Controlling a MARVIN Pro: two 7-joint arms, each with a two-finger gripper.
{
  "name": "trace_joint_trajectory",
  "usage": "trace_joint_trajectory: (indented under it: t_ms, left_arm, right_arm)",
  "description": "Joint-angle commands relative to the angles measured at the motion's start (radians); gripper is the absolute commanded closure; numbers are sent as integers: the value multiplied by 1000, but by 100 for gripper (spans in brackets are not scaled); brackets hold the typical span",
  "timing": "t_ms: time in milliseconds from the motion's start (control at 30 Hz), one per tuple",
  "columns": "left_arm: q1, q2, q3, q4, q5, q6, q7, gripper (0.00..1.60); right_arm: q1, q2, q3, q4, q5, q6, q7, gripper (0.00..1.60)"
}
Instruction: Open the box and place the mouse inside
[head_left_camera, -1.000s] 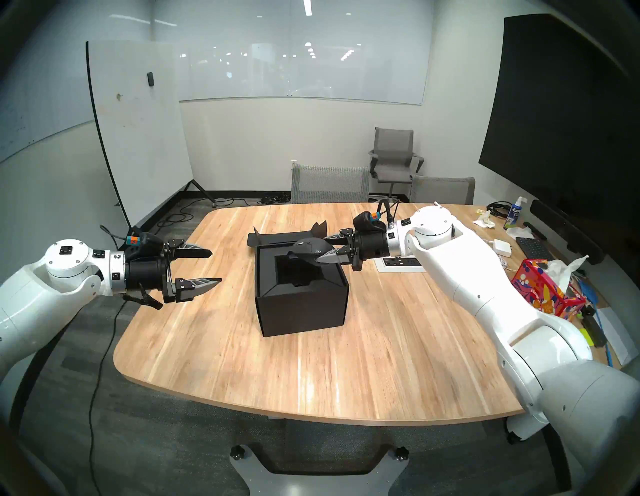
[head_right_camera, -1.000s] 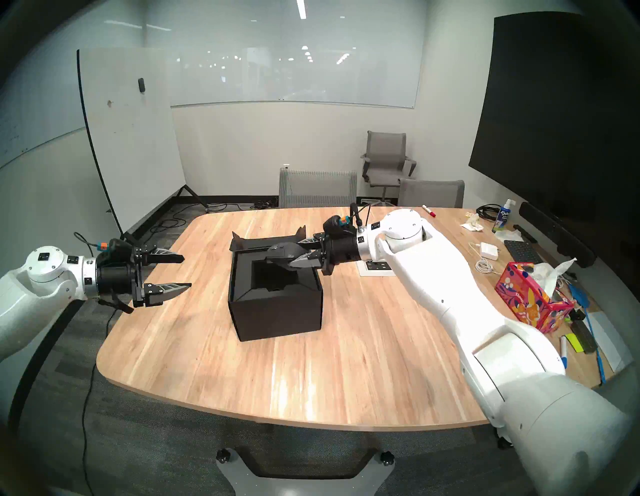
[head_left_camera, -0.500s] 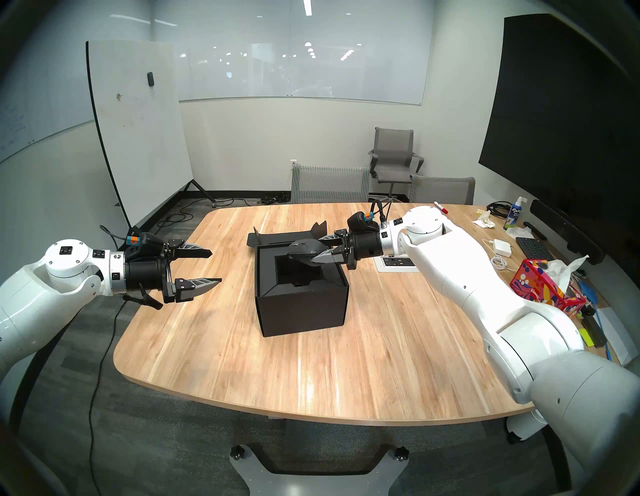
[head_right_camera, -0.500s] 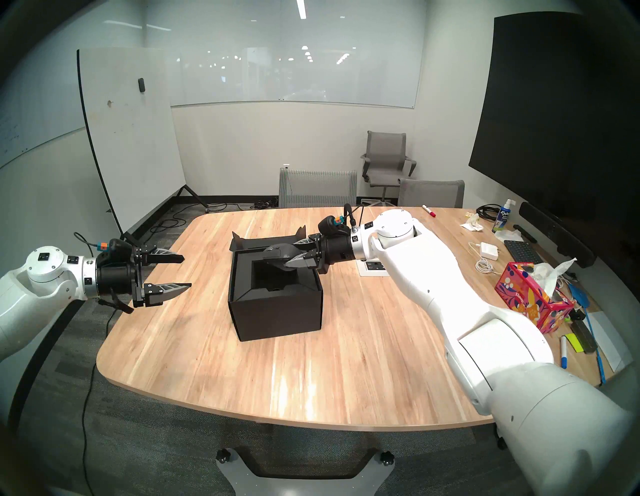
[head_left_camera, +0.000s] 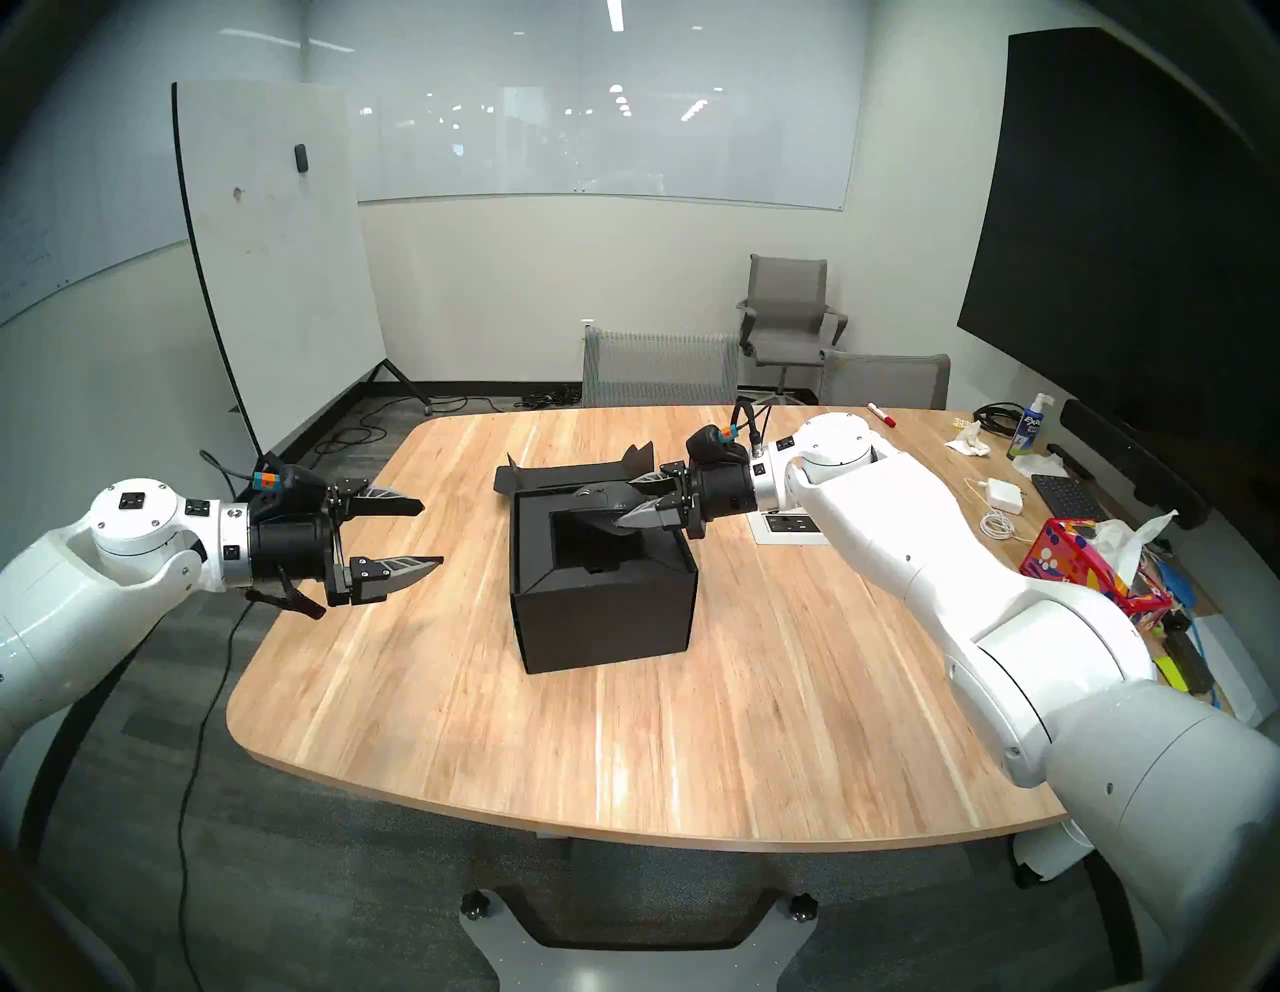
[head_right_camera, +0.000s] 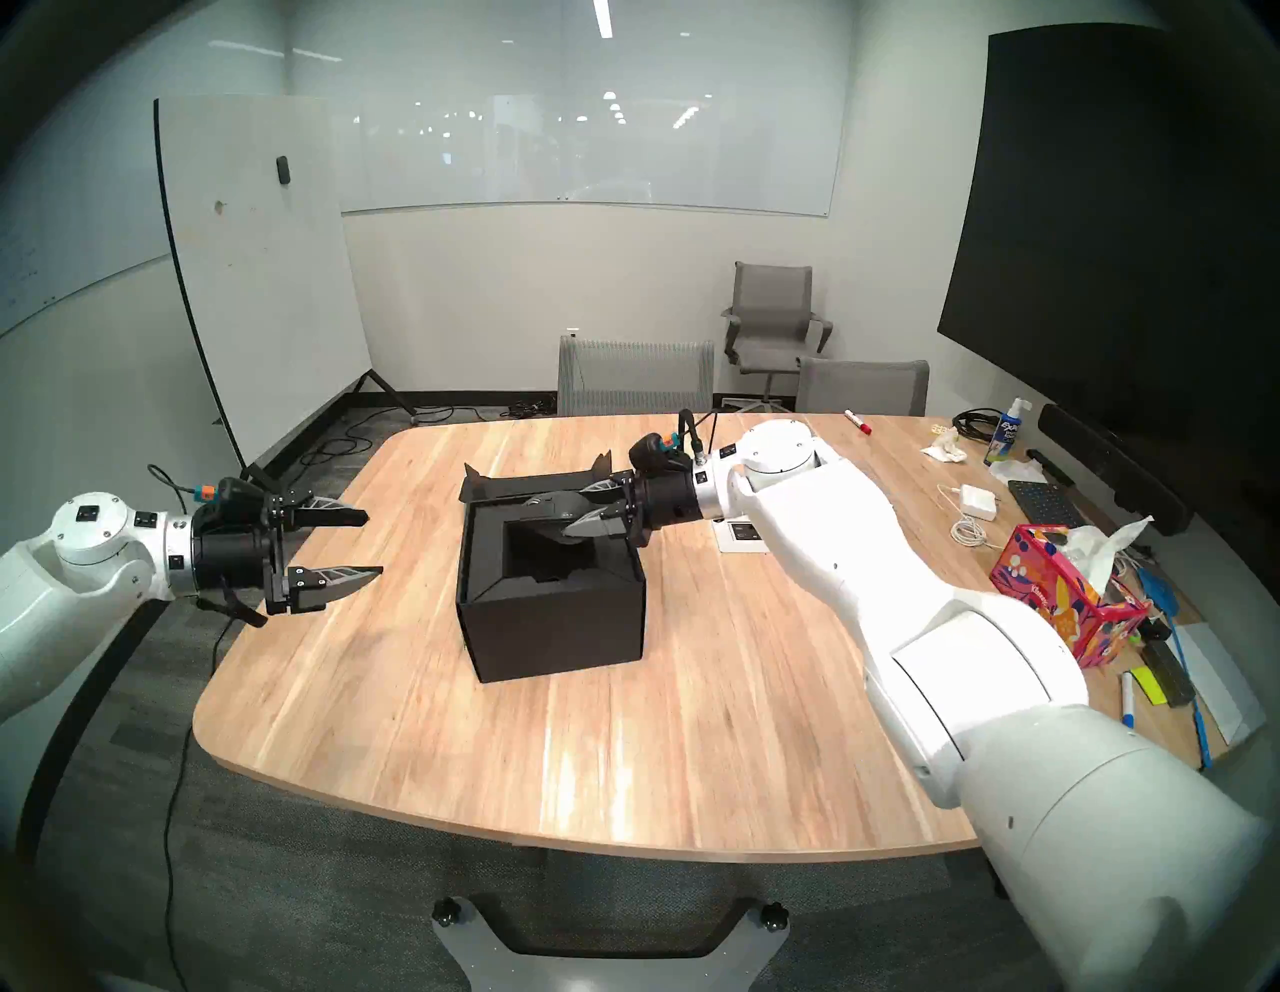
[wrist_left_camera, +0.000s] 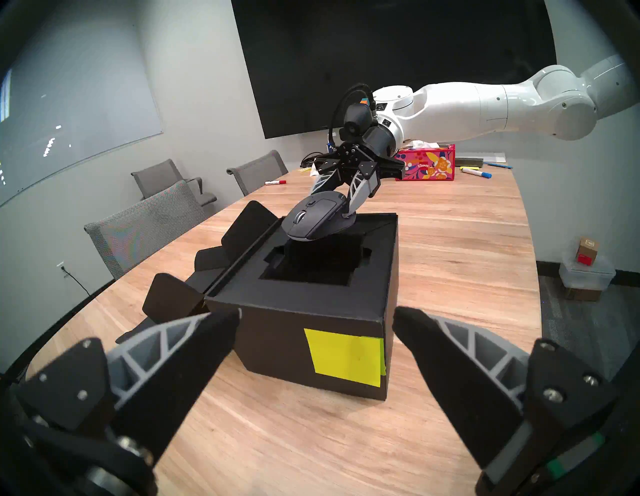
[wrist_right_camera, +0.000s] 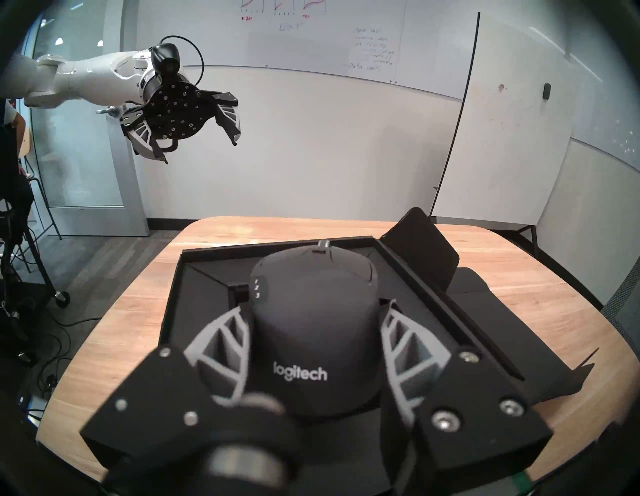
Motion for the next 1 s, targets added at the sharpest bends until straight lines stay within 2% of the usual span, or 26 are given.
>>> trace_joint_trajectory:
  t_ms: [0,433,967]
  left_arm:
    - [-10,4,-12,-3,-7,-4,-1,0]
    - [-10,5,-11,-4,-8,-5,-1,0]
    - [-11,5,-10,-4,-9,-6,0,0]
  right_arm:
    - [68,-46,7,44,8,-29,16,160]
    - [104,-82,14,177,3,-74,39,160]
    - [137,-118,27,290,-1,-118,74,160]
